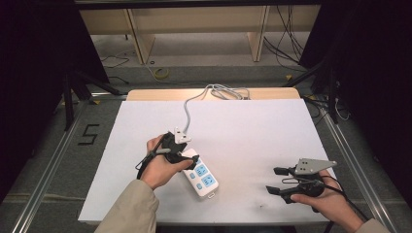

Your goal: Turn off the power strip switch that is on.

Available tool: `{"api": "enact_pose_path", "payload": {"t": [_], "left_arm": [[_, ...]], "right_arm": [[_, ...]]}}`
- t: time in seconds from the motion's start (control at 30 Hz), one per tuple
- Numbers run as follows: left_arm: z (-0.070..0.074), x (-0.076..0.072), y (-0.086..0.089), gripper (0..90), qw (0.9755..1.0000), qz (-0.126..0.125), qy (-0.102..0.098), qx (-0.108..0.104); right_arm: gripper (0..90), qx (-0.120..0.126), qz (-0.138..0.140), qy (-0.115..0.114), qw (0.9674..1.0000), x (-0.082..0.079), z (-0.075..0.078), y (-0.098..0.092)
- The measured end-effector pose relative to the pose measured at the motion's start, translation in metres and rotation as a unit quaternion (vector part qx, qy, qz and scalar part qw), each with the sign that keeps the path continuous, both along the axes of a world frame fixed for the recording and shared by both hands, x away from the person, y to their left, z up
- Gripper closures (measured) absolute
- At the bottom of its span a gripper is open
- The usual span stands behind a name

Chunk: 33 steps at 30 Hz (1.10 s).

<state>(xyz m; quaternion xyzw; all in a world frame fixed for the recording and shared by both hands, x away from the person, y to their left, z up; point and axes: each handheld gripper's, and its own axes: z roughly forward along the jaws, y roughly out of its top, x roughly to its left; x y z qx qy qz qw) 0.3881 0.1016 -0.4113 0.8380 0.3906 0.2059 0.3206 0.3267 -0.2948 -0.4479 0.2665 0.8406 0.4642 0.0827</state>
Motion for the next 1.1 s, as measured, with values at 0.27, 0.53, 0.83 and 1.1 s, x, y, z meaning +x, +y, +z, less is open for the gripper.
{"api": "enact_pose_path", "payload": {"t": [0.27,0.53,0.83,1.1], "left_arm": [[0.003,-0.002,0.013,16.2,0.9989,0.01,-0.038,-0.026],[0.009,-0.005,0.023,16.0,0.9961,0.011,-0.069,-0.053],[0.008,-0.011,0.033,16.8,0.9961,-0.002,-0.073,-0.049],[0.009,-0.019,0.046,16.6,0.9954,0.002,-0.081,-0.051]], "right_arm": [[27.1,0.002,-0.002,0.0,1.0,0.0,0.0,-0.001],[27.1,0.003,-0.003,-0.001,1.0,0.0,0.0,-0.001],[27.1,0.003,-0.004,-0.001,1.0,0.0,0.001,-0.002],[27.1,0.002,-0.005,-0.002,1.0,0.0,0.0,-0.002]]}}
